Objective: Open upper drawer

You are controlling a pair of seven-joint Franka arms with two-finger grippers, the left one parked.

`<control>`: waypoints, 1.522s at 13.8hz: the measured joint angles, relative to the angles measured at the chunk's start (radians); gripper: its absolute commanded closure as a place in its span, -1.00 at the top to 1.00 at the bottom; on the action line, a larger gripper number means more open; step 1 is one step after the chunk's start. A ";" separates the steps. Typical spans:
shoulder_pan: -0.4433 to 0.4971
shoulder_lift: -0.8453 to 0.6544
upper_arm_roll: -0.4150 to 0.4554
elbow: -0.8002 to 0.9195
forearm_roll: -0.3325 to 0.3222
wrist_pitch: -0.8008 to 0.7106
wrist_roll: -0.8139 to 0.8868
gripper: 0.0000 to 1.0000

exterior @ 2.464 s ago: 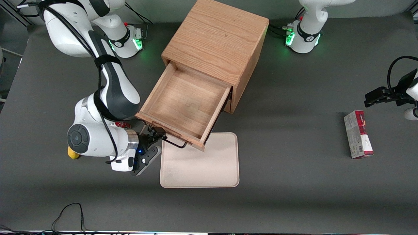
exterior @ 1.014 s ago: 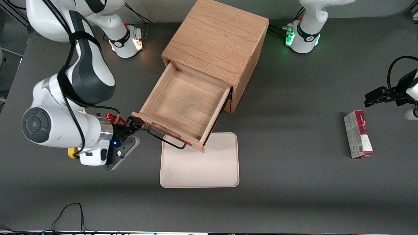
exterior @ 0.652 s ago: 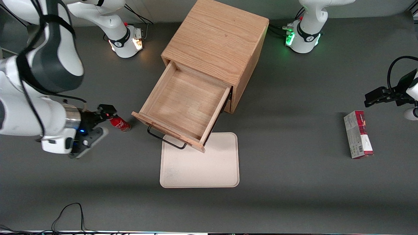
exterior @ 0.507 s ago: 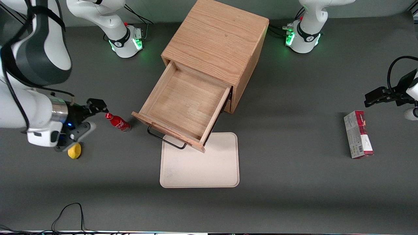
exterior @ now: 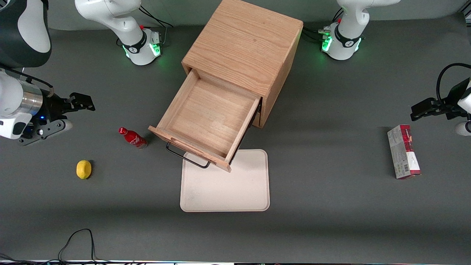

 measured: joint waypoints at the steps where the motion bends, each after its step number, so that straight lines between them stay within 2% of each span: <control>1: 0.000 -0.006 -0.003 -0.001 0.000 0.009 0.009 1.00; 4: 0.000 -0.043 -0.010 -0.018 0.000 0.048 0.022 1.00; 9: 0.002 -0.152 -0.009 -0.202 0.000 0.220 0.059 1.00; 11: -0.020 -0.167 0.008 -0.216 0.000 0.229 0.063 1.00; 14: -0.134 -0.172 0.136 -0.204 0.000 0.228 0.064 1.00; 21: -0.177 -0.143 0.165 -0.135 0.000 0.174 0.071 1.00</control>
